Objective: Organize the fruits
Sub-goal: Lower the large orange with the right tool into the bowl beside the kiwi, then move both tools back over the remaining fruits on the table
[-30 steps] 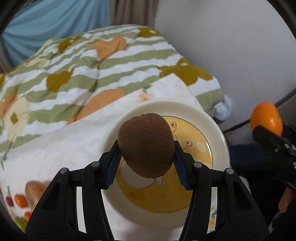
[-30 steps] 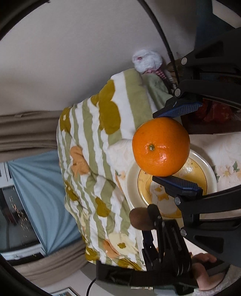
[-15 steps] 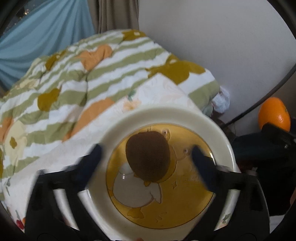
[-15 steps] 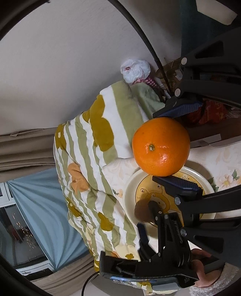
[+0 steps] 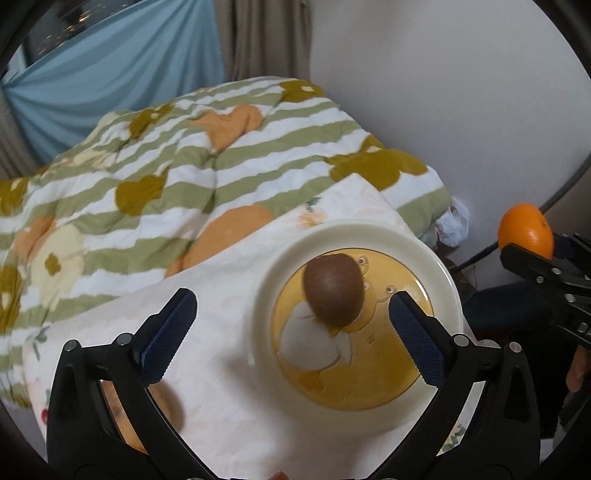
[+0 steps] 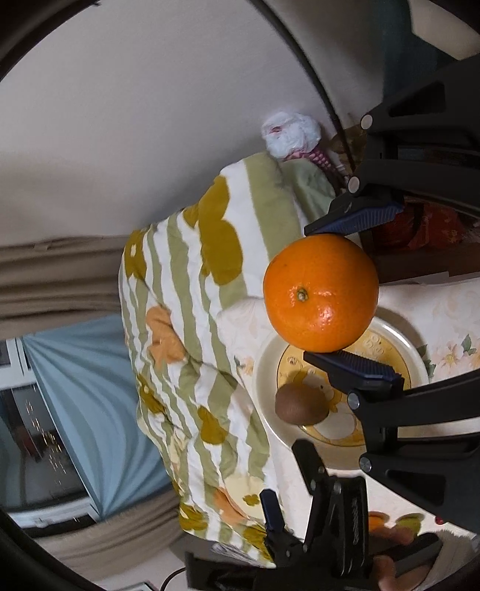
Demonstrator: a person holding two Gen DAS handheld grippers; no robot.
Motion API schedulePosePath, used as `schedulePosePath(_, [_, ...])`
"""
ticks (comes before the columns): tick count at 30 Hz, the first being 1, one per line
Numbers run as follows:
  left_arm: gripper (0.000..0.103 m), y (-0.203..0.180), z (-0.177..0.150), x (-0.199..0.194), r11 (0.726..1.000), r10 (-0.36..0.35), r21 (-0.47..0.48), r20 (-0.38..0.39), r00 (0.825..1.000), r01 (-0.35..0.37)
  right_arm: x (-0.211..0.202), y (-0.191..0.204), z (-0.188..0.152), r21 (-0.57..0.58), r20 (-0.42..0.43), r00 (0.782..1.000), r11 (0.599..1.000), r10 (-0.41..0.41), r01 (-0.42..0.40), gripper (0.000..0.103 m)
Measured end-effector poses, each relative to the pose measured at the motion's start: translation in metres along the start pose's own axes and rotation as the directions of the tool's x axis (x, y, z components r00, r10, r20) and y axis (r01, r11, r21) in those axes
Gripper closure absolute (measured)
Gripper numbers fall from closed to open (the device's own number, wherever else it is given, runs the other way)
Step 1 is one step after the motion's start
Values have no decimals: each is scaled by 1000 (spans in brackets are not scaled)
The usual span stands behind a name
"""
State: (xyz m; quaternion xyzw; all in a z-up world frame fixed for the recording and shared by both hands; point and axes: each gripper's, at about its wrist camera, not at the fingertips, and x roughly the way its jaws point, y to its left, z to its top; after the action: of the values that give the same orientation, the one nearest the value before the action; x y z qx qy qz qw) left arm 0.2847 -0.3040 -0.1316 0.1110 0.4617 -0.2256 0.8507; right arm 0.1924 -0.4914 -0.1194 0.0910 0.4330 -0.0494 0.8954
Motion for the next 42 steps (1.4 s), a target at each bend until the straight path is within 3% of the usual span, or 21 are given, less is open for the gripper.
schedulePosePath(12, [0, 35, -31, -39, 986, 95, -136, 4, 995, -93, 34, 35, 8, -204, -13, 994, 973, 109, -110, 48])
schedulePosePath(22, [0, 50, -60, -46, 966, 143, -216, -29, 989, -146, 77, 50, -2, -377, -68, 992, 918, 103, -121, 48])
schedulePosePath(33, [0, 55, -86, -48, 945, 171, -274, -64, 983, -182, 95, 66, -14, -482, -93, 992, 867, 90, -124, 48])
schedulePosePath(34, [0, 54, -88, -48, 943, 172, -278, -65, 983, -183, 95, 67, -14, -488, -90, 992, 864, 89, -122, 46])
schedulePosePath(36, [0, 54, -90, -50, 941, 172, -286, -64, 983, -183, 90, 69, -14, -504, -48, 994, 857, 93, -105, 31])
schedulePosePath(38, [0, 54, -91, -52, 939, 172, -291, -64, 983, -183, 87, 69, -12, -509, -38, 994, 854, 102, -107, 5])
schedulePosePath(42, [0, 50, -94, -57, 936, 173, -301, -59, 983, -183, 81, 65, -10, -485, -22, 993, 867, 114, -110, 1])
